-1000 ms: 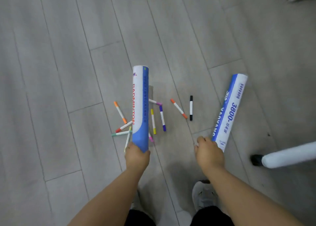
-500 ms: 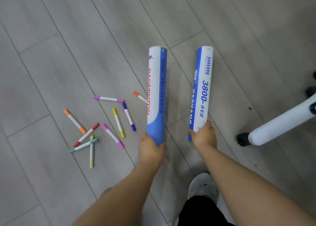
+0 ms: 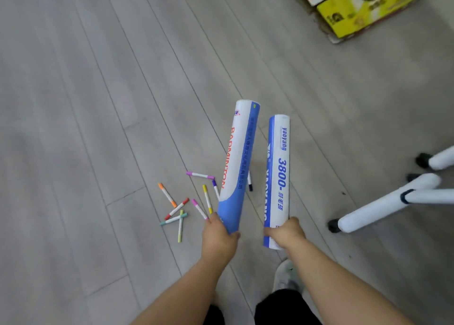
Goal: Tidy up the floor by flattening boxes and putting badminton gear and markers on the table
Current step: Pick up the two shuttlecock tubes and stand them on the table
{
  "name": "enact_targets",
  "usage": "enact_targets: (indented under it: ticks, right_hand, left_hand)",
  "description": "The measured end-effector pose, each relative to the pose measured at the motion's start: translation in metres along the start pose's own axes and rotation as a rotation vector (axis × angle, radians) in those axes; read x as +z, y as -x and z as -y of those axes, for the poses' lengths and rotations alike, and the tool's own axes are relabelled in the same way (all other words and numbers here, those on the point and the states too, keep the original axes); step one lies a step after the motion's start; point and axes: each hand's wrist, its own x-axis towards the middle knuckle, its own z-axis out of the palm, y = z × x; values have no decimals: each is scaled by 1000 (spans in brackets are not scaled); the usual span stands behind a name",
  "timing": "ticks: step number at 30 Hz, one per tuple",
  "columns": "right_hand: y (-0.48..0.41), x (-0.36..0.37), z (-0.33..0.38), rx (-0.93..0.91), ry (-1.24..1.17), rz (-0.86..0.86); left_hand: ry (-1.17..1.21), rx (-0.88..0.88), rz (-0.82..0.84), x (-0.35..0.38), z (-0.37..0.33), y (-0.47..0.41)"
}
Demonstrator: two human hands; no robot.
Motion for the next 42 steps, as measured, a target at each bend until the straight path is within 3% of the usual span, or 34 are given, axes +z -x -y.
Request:
enact_targets:
  ticks: [5, 10, 17, 25, 33, 42]
  right_hand:
    - [183, -91, 65, -123, 17, 0]
    - [361, -194, 113, -299, -126, -98]
    - [517, -326, 100, -464, -309, -276]
    - [553, -482, -32, -419, -499, -434]
    - [512, -628, -210, -311, -704, -488]
    - [444, -749, -351, -332, -669, -458]
  left_hand:
    - [101, 42, -24, -123, -89, 121]
    - [102, 259, -40, -236, -181, 264]
    - [87, 549, 39, -283, -291, 423]
    - [6, 707, 193, -199, -395, 526]
    - [-66, 713, 400, -12, -478, 601]
    - [-115, 659, 513, 178, -536, 662]
